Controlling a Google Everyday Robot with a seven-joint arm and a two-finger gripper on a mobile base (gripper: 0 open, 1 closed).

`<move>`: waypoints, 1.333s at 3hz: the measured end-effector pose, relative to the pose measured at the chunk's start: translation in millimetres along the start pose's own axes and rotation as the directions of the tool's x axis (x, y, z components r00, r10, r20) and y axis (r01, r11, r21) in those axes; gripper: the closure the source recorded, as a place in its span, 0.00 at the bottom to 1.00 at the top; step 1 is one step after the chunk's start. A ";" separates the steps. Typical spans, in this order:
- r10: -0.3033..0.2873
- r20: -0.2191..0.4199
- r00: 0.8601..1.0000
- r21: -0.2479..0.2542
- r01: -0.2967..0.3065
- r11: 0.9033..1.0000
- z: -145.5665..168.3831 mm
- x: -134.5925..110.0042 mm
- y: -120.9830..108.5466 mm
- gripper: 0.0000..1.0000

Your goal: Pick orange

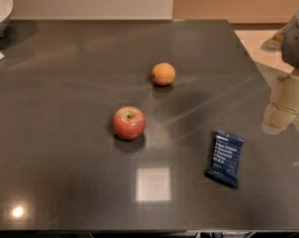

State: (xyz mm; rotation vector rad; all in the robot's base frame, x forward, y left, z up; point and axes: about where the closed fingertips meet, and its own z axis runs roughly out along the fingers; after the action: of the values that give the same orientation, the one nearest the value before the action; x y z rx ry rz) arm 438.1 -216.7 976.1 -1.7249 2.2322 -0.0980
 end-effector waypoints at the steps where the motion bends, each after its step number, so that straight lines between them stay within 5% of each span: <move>1: -0.003 0.004 1.000 0.002 0.003 1.000 -0.1 -1.7 -2.0 0.00; 4: -0.073 0.178 0.981 -0.018 0.078 0.997 57.1 -71.8 -70.1 0.00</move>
Offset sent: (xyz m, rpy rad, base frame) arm 0.0577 0.0234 -0.0055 0.0881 -0.0262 0.0706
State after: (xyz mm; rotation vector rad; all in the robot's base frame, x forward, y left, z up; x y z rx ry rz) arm 535.8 -159.2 954.0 -1.7580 2.0491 0.0649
